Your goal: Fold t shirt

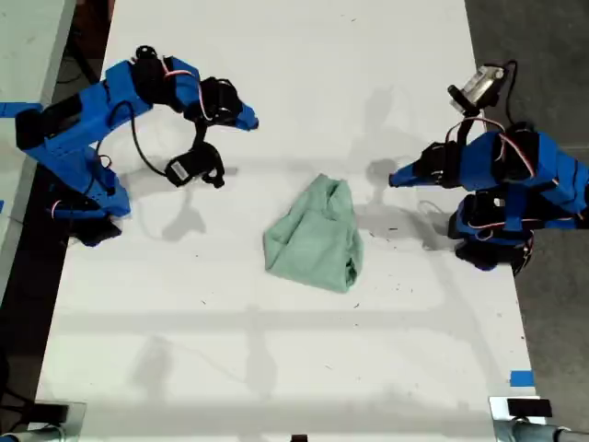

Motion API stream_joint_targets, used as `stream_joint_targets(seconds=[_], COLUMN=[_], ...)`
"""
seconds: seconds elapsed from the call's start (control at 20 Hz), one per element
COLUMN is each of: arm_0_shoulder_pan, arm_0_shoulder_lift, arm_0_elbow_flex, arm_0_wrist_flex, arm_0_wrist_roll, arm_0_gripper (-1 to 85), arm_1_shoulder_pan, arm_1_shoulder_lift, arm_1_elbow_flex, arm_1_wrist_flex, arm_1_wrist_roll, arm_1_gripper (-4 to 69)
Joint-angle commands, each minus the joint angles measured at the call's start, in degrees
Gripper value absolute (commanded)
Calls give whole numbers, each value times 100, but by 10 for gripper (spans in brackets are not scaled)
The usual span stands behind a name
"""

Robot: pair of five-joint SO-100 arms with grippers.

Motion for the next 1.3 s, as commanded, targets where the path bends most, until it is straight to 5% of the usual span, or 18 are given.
stream_joint_targets(seconds=[0.0, 0.15, 0.2, 0.3, 0.35, 0.55, 0.8, 0.85, 1.0, 1.25], arm_0_shoulder_pan=[-352, -519, -721, -1257, -1318, -1099, -237, -132, 132, 316], arm_0_shoulder_lift=[3015, 5335, 6697, 8851, 8253, 8771, 8886, 8886, 8886, 8886], arm_0_elbow_flex=[3480, 7040, 8271, 9800, 9800, 9800, 9800, 9800, 9800, 9800], arm_0_wrist_flex=[-1582, -3173, -3375, -2355, -2250, -844, -861, -861, -861, -861], arm_0_wrist_roll=[-123, -369, -545, -1002, -1072, -650, -598, -598, -598, -598], arm_0_gripper=[-2, -2, -2, -1, 35, 50, 52, 52, 52, 52], arm_1_shoulder_pan=[-62, 18, 35, 88, 229, 1318, 1178, 1002, 1011, 1020], arm_1_shoulder_lift=[1441, 3419, 3393, 3393, 3393, 3375, 3375, 3375, 3375, 3375], arm_1_elbow_flex=[1573, 3393, 3586, 4377, 4799, 5229, 5238, 5238, 5282, 5300], arm_1_wrist_flex=[-773, -527, -378, -668, -580, -466, -466, -466, -545, -571], arm_1_wrist_roll=[-475, -659, -589, -26, 220, -220, -2197, -2083, -3885, -3911], arm_1_gripper=[16, 18, 86, 284, 297, 272, 255, 238, 198, 142])
